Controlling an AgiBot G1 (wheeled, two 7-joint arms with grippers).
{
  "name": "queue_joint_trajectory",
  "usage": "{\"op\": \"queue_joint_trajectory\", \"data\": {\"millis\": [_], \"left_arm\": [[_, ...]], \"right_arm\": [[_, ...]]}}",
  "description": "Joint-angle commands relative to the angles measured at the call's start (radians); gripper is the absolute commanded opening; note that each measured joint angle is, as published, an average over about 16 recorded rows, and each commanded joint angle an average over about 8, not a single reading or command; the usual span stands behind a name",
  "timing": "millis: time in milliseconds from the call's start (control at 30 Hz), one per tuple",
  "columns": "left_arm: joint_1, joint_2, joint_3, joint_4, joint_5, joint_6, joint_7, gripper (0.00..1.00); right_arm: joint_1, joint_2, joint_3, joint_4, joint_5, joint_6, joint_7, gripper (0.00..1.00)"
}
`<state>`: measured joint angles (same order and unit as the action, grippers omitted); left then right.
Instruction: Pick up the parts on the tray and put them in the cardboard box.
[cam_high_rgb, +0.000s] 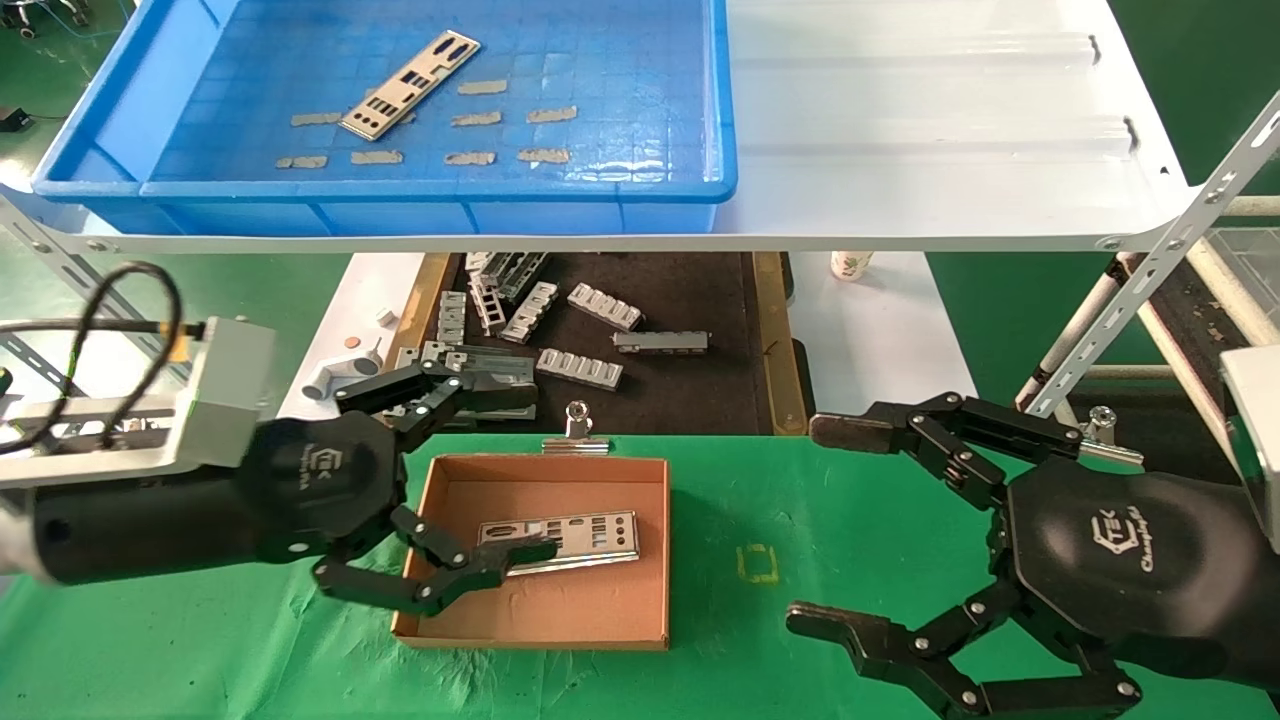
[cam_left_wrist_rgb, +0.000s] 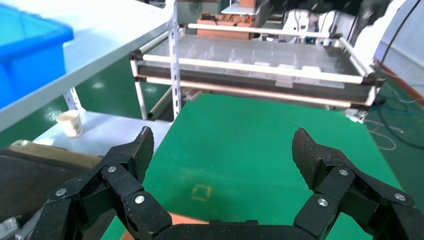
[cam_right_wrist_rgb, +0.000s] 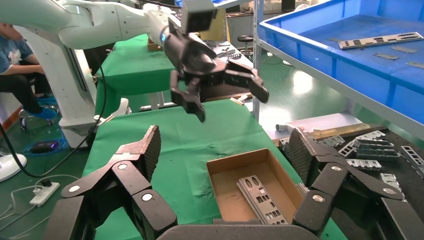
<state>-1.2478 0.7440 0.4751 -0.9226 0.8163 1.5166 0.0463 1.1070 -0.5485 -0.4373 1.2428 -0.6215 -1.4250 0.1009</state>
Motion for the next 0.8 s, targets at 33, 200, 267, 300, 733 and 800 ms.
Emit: {"op": "queue_joint_trajectory", "data": {"millis": [33, 200, 267, 300, 733, 800], "left_arm": [[0.02, -0.016, -0.023, -0.042, -0.01, -0.002, -0.027, 1.0], [0.071, -0.054, -0.08, -0.148, -0.035, -0.009, -0.096, 1.0], [0.091, -0.07, -0.103, -0.19, -0.045, -0.011, -0.123, 1.0], [0.101, -0.078, -0.114, -0.211, -0.05, -0.012, -0.137, 1.0], [0.19, -0.146, -0.215, -0.397, -0.096, -0.021, -0.249, 1.0], [0.19, -0.146, -0.215, -0.396, -0.096, -0.022, -0.247, 1.0]], "right_arm": [[0.0, 0.0, 0.0, 0.0, 0.0, 0.0, 0.0, 1.0], [0.0, 0.0, 0.0, 0.0, 0.0, 0.0, 0.0, 1.0], [0.0, 0.0, 0.0, 0.0, 0.0, 0.0, 0.0, 1.0], [0.0, 0.0, 0.0, 0.0, 0.0, 0.0, 0.0, 1.0], [0.0, 0.0, 0.0, 0.0, 0.0, 0.0, 0.0, 1.0], [0.0, 0.0, 0.0, 0.0, 0.0, 0.0, 0.0, 1.0]]}}
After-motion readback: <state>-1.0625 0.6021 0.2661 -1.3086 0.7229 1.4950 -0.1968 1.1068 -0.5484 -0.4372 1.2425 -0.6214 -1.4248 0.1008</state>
